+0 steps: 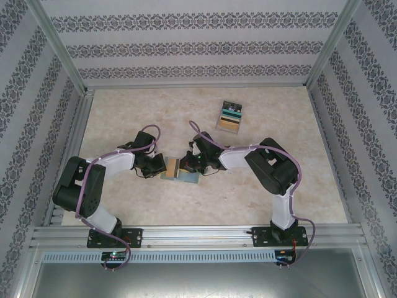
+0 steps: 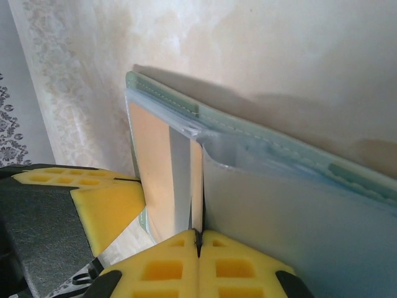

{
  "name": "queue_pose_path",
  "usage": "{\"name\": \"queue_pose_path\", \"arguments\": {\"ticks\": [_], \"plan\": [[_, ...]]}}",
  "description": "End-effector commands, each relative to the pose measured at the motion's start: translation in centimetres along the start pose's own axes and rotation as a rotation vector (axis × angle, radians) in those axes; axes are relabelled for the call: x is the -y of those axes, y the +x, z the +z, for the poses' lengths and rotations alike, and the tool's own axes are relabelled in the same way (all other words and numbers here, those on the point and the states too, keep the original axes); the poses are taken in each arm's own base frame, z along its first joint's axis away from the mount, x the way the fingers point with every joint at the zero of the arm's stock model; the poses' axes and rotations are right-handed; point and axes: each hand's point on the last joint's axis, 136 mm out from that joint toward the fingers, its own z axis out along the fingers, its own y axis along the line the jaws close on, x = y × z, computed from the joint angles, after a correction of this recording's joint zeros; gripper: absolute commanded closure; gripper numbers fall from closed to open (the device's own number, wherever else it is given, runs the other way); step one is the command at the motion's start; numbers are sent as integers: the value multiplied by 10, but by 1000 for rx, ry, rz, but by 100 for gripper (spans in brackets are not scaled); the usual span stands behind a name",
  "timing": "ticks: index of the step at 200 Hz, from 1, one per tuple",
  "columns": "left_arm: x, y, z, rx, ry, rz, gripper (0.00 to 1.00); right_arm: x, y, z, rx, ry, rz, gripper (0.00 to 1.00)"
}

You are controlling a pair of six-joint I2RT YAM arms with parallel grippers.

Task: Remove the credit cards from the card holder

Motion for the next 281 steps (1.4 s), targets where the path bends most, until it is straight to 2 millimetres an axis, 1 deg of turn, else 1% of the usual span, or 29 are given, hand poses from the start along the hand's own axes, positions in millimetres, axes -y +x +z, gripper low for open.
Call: {"name": "queue_pose_path", "arguments": {"ticks": [1,42,72,105,131,159,176,186,194,214,224,236,244,258,263,281], "plan": [[-25,14,3,-38,-97,-37,100,6,-1,0,24,6,-6,100],[-33,13,2,-25,-134,-57,100,20,3,-18,35,16,4,100],[-32,13,2,-27,-130,-57,100,24,5,-35,47,14,-3,100],[-22,10,-2,-21,-95,-42,100,21,7,-57,43,12,-37,100],[-15,6,-10,3,-77,-27,100,19,11,-76,33,20,-68,100],[-5,2,-19,22,-52,-14,99,17,12,-102,31,49,-108,100],[3,-1,-28,41,-28,-3,96,14,14,-121,19,92,-156,100],[9,-4,-35,56,-14,6,92,11,13,-135,20,137,-200,100],[15,-6,-42,73,-1,14,86,8,11,-146,19,178,-244,100],[27,-11,-60,116,24,33,57,1,1,-176,39,294,-356,100],[33,-14,-71,143,38,44,40,-3,-5,-190,53,349,-414,100],[40,-16,-82,172,56,55,28,-10,-14,-207,70,411,-490,100],[43,-17,-90,193,64,61,16,-14,-19,-216,76,452,-541,100],[48,-18,-103,227,80,73,2,-18,-30,-230,87,521,-621,100],[49,-18,-108,240,83,75,0,-20,-33,-234,85,537,-659,100],[52,-17,-122,277,99,89,0,-25,-43,-244,71,594,-799,100]]}}
